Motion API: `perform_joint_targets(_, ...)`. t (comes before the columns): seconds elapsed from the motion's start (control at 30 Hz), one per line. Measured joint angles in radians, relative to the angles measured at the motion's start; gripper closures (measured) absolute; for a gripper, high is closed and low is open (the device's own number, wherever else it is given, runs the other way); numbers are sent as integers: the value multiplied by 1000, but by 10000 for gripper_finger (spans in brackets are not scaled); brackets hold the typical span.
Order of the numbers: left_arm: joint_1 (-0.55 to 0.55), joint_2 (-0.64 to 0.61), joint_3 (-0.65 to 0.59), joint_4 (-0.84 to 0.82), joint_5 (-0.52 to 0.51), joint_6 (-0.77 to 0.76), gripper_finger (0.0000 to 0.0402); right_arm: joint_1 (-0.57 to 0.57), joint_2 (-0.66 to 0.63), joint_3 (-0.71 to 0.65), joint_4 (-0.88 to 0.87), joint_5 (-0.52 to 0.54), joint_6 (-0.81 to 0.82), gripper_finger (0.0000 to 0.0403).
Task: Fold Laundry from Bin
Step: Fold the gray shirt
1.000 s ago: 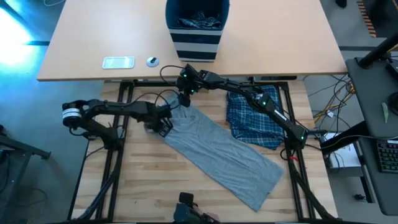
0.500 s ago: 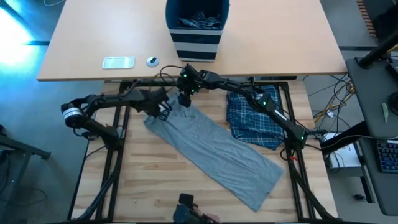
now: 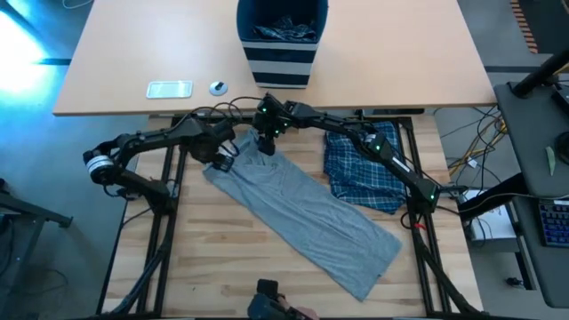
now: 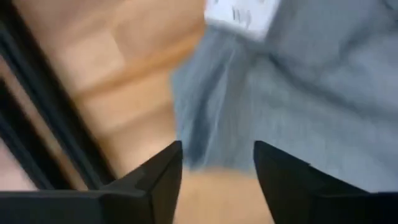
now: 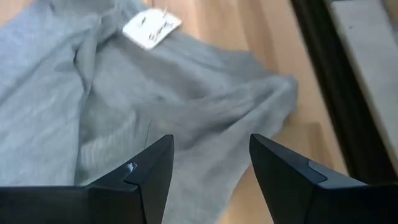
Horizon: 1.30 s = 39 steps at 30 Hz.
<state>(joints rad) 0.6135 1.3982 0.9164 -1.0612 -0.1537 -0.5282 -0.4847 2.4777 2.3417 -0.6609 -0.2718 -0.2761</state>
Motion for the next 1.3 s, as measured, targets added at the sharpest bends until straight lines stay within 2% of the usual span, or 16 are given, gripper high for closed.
perform_joint_targets(0.17,-7,-29,-28,-56,35,-61,195,1,-3,0,-17,-43,-10,197)
perform_joint_targets(0.43,77,7,-161,139,64,-32,186,6,-8,0,-17,-43,-12,197)
perform_joint_targets(0.53,99,10,-177,148,3,-21,171,7,-15,0,-16,-43,-12,197)
perform_joint_targets(0.6,113,10,-182,156,-3,5,160,7,-18,0,-15,-43,-12,197)
perform_joint_targets(0.8,143,10,-247,207,70,40,150,7,-18,0,-15,-46,-22,197)
perform_joint_targets(0.93,148,5,-300,257,76,23,161,7,-18,0,18,-46,-26,197)
perform_joint_targets(1.07,148,4,-320,304,81,22,184,1,-20,0,136,4,65,197)
perform_joint_targets(1.2,147,7,-314,371,73,23,229,-17,-2,0,230,110,195,197)
perform_joint_targets(1.3,147,8,-312,395,69,31,274,-36,36,10,221,117,307,197)
